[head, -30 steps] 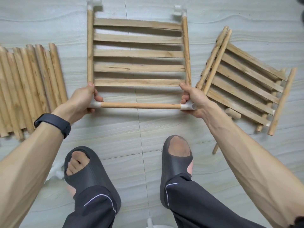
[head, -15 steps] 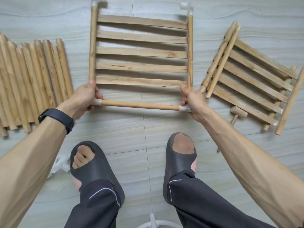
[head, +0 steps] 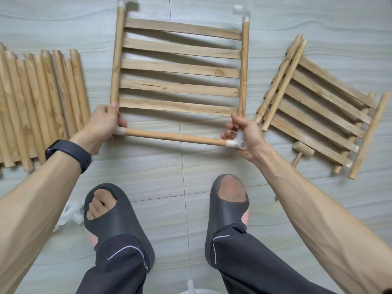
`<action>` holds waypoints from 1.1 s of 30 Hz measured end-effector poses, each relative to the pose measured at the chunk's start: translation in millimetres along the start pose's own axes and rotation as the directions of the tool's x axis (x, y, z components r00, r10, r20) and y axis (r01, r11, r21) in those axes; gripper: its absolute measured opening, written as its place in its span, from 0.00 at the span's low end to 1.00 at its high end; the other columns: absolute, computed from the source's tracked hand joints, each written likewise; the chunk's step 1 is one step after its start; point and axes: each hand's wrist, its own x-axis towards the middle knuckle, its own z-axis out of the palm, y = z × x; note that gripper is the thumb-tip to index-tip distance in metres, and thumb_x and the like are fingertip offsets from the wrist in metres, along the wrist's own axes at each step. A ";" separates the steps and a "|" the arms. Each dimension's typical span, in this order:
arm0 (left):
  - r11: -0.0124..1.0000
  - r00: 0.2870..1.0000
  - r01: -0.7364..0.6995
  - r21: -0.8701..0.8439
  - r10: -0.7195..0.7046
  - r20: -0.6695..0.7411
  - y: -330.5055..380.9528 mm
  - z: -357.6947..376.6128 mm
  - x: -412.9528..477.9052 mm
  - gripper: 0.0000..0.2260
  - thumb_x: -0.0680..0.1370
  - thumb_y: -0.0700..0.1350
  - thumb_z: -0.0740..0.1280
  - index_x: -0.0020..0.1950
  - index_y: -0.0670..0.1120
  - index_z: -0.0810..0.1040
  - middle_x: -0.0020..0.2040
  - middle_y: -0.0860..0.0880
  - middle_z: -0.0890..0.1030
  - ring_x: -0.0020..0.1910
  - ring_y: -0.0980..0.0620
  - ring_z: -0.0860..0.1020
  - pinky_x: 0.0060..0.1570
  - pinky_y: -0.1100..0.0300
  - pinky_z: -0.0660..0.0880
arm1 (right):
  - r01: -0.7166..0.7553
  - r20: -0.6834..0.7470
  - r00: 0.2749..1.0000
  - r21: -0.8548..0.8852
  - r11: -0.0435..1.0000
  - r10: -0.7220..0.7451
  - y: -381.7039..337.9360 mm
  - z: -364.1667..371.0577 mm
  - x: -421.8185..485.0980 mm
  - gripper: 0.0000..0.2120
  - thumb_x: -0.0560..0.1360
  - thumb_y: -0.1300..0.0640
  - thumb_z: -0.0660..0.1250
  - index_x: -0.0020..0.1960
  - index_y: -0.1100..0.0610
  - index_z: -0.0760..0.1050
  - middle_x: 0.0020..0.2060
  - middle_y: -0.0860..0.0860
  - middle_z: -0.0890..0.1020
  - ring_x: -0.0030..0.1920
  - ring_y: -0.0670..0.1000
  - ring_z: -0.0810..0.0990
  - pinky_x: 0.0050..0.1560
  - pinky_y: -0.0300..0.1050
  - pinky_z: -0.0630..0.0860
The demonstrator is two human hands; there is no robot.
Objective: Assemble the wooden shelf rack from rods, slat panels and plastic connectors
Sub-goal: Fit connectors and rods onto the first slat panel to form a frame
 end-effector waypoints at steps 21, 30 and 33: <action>0.365 0.448 -0.803 0.471 0.891 0.073 53.3 90.0 -114.3 0.13 0.76 0.52 0.67 0.47 0.42 0.81 0.36 0.47 0.80 0.37 0.43 0.80 0.40 0.48 0.72 | -0.010 0.296 0.954 -0.104 0.995 0.041 10.6 79.8 -55.9 0.23 0.83 0.45 0.59 0.61 0.64 0.78 0.55 0.60 0.83 0.56 0.57 0.82 0.55 0.55 0.81; 0.320 0.329 -0.828 0.461 0.942 -0.063 60.4 81.8 -107.0 0.12 0.77 0.51 0.66 0.43 0.43 0.81 0.31 0.49 0.78 0.31 0.45 0.76 0.39 0.47 0.74 | 0.084 0.316 0.948 -0.162 0.983 -0.029 -0.3 95.4 -62.2 0.24 0.84 0.43 0.58 0.59 0.62 0.81 0.52 0.55 0.86 0.52 0.53 0.85 0.51 0.50 0.82; 0.306 0.298 -0.846 0.436 0.950 -0.089 62.4 75.4 -103.0 0.10 0.75 0.50 0.68 0.44 0.43 0.82 0.31 0.50 0.79 0.30 0.46 0.77 0.38 0.48 0.73 | 0.083 0.327 0.944 -0.125 0.989 -0.038 -0.6 101.3 -63.4 0.24 0.84 0.44 0.58 0.60 0.64 0.80 0.52 0.56 0.86 0.53 0.53 0.85 0.50 0.48 0.83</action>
